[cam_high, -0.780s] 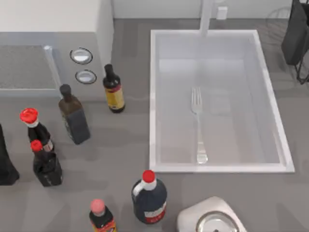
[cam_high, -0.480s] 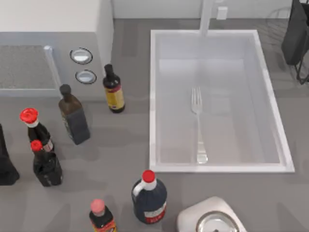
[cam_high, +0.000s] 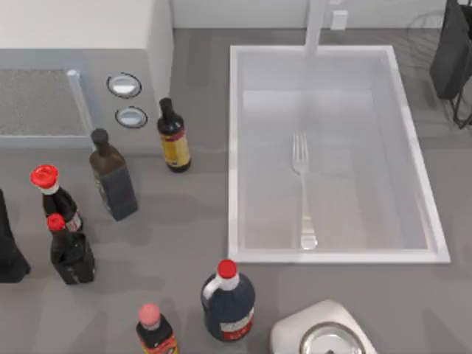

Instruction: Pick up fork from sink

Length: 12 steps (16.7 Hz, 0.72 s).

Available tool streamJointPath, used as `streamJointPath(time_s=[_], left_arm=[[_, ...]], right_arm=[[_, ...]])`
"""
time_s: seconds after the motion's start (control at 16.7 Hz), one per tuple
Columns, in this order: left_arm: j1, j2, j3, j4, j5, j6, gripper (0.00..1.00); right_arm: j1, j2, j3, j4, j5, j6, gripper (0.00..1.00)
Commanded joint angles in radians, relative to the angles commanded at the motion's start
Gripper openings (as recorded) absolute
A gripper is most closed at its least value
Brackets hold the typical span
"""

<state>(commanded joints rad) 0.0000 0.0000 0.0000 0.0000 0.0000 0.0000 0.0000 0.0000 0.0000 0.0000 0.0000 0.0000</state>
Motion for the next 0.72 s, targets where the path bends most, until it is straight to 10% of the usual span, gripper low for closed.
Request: streamJointPath(time_s=[0.72], left_arm=[[0.0, 0.0, 0.0, 0.0, 0.0, 0.0, 1.0]], right_arm=[[0.001, 0.009, 0.009, -0.005, 0.0, 0.002, 1.0]])
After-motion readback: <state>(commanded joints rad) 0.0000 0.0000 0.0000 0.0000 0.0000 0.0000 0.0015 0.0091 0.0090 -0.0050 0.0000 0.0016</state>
